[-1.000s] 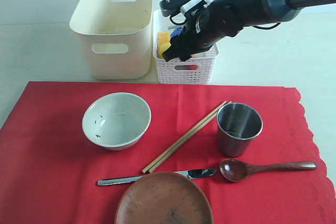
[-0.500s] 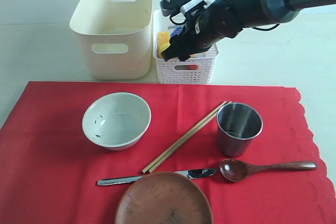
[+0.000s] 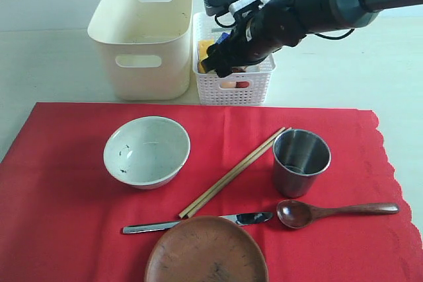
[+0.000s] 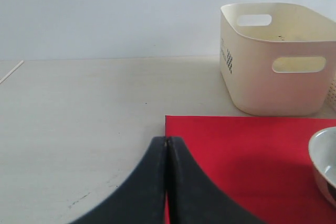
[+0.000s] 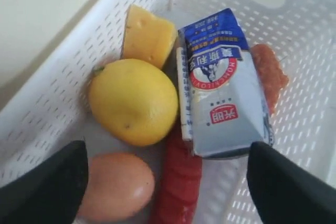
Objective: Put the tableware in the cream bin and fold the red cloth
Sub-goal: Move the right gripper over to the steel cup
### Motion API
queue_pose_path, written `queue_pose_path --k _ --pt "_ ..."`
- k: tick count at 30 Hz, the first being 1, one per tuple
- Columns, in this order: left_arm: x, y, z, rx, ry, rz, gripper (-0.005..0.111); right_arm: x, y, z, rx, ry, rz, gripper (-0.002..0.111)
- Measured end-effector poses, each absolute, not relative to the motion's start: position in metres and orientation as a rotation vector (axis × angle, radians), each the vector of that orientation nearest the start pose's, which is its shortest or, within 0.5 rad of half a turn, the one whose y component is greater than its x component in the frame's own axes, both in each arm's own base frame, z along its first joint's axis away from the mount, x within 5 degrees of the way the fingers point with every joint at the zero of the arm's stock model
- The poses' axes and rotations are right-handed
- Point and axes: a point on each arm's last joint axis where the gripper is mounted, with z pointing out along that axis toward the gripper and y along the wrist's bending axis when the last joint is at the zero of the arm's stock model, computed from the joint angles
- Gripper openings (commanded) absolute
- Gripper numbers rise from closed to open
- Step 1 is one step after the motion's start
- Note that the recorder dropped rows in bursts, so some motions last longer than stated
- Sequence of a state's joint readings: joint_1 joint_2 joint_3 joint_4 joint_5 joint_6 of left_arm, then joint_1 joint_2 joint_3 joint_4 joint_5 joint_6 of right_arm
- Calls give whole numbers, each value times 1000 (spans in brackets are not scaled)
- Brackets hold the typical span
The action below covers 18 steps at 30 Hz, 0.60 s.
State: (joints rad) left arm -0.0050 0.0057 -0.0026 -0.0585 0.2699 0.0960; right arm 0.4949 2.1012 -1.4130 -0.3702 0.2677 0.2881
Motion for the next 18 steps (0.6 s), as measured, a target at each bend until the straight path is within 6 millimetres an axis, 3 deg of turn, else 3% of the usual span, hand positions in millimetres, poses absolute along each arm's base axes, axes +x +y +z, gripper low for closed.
queue_pose_path --k 4,10,15,18 --pt "55 -2 189 50 1755 12 0 399 203 175 -611 2354 48 64" --pt "55 -2 189 50 1755 12 0 386 192 222 -548 2351 20 27" --pt "55 -2 189 50 1755 12 0 367 184 241 -443 2295 119 0" --pt "55 -2 189 50 1755 12 0 347 177 242 -418 2263 182 0"
